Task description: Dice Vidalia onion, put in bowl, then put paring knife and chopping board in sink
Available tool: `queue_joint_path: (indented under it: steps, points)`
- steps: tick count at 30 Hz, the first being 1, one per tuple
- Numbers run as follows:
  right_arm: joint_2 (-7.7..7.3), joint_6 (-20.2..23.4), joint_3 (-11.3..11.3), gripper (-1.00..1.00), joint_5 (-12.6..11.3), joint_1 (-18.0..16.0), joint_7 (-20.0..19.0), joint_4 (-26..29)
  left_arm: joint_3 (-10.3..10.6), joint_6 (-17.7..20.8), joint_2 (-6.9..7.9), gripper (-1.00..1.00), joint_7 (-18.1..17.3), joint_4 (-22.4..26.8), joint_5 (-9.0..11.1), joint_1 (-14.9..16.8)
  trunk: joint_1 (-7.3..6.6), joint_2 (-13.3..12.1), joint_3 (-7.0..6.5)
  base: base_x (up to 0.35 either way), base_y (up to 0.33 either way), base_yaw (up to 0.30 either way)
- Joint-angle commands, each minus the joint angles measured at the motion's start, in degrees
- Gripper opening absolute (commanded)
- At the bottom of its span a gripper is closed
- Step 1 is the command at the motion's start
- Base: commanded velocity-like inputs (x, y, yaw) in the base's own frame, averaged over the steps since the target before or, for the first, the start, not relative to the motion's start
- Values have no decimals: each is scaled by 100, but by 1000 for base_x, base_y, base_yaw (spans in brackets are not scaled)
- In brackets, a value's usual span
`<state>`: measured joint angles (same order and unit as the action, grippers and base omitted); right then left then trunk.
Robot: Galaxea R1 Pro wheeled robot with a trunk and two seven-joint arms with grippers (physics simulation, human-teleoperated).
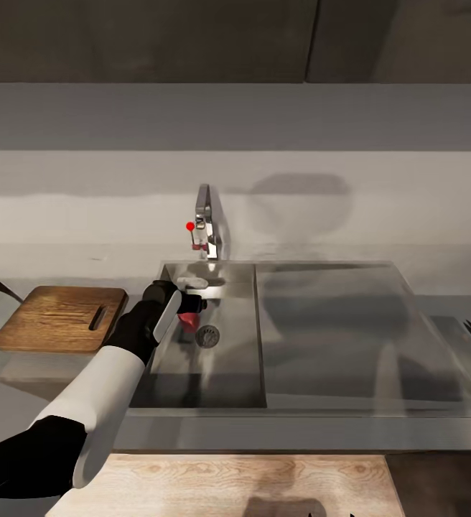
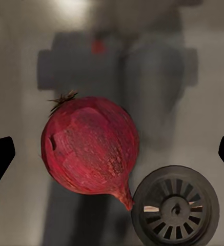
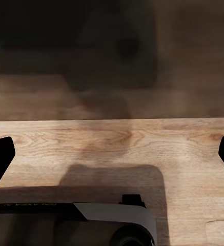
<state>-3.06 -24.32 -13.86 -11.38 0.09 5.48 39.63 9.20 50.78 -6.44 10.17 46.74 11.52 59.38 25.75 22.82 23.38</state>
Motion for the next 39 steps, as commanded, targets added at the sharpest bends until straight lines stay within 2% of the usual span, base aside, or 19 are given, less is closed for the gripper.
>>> queue_joint_path:
  steps: [1, 24, 39]
  points:
    - [-10, -12, -47, 100, -47, 0, 49, 9, 12, 19, 2, 100, 55, 4, 61, 4, 3, 10, 8, 0, 0, 0]
    - [-10, -12, -47, 100, -48, 0, 49, 9, 12, 19, 3, 100, 55, -13, 61, 4, 3, 10, 14, 19, 19, 0]
    - [-10, -12, -47, 100, -48, 0, 49, 9, 12, 19, 3, 100, 55, -34, 54, 4, 3, 10, 95, 0, 0, 0]
